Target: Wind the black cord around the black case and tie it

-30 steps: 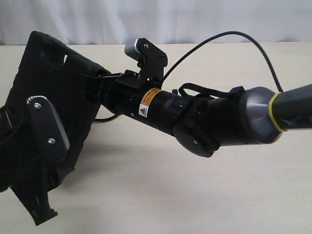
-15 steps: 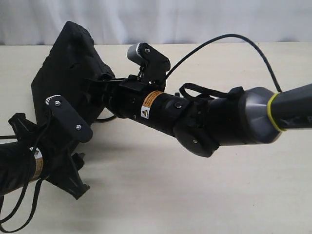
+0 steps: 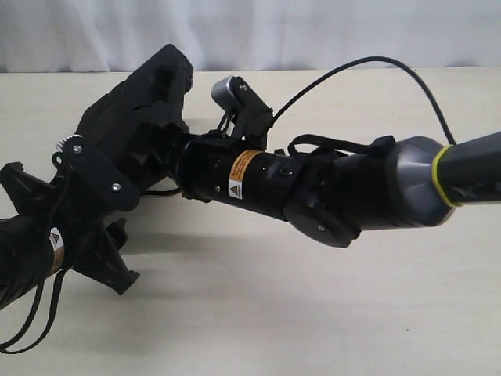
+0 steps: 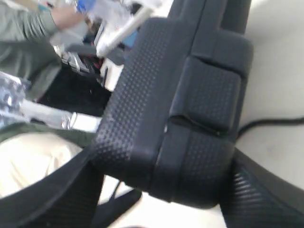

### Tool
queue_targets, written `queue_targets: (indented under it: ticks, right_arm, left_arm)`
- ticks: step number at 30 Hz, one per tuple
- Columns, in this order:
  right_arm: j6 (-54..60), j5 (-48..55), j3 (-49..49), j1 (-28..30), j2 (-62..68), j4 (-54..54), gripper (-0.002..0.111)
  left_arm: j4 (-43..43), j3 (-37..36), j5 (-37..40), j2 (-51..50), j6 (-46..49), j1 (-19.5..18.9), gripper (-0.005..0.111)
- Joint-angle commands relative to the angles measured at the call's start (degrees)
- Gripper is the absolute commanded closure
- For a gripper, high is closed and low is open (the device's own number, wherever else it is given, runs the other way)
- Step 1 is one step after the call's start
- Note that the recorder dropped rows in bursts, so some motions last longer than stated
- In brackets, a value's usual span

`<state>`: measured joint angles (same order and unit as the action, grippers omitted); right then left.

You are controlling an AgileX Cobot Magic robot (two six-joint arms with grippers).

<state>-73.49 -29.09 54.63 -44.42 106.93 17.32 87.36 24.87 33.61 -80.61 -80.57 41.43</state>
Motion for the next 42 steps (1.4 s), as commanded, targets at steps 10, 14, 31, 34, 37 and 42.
queue_targets:
  ticks: [10, 14, 31, 34, 37, 42]
  right_arm:
    - [-3.89, -5.66, 0.48, -1.03, -4.77, 10.77, 0.104]
    - [-3.8, -4.88, -0.67, -1.03, -5.83, 10.57, 0.104]
    - [4.7, -2.31, -1.48, 0.4, -6.51, 10.81, 0.102]
    - [11.76, 13.58, -1.48, 5.17, -10.29, 10.81, 0.088]
    - [14.93, 29.09, -1.48, 11.06, -13.08, 10.65, 0.063]
    - [21.64, 36.0, -1.48, 13.69, -8.54, 5.31, 0.045]
  left_arm:
    - [8.12, 0.53, 1.78, 0.15, -0.51, -1.1, 0.056]
    - [8.12, 0.53, 1.66, 0.15, -1.45, -4.12, 0.059]
    - [10.85, 0.53, -7.35, 0.15, -2.34, -6.83, 0.107]
    - [10.85, 0.53, -7.35, 0.15, -2.34, -6.83, 0.107]
    - [12.59, 0.53, -7.57, 0.15, -2.34, -6.83, 0.107]
    - [12.59, 0.53, -7.45, 0.15, -1.69, -6.83, 0.092]
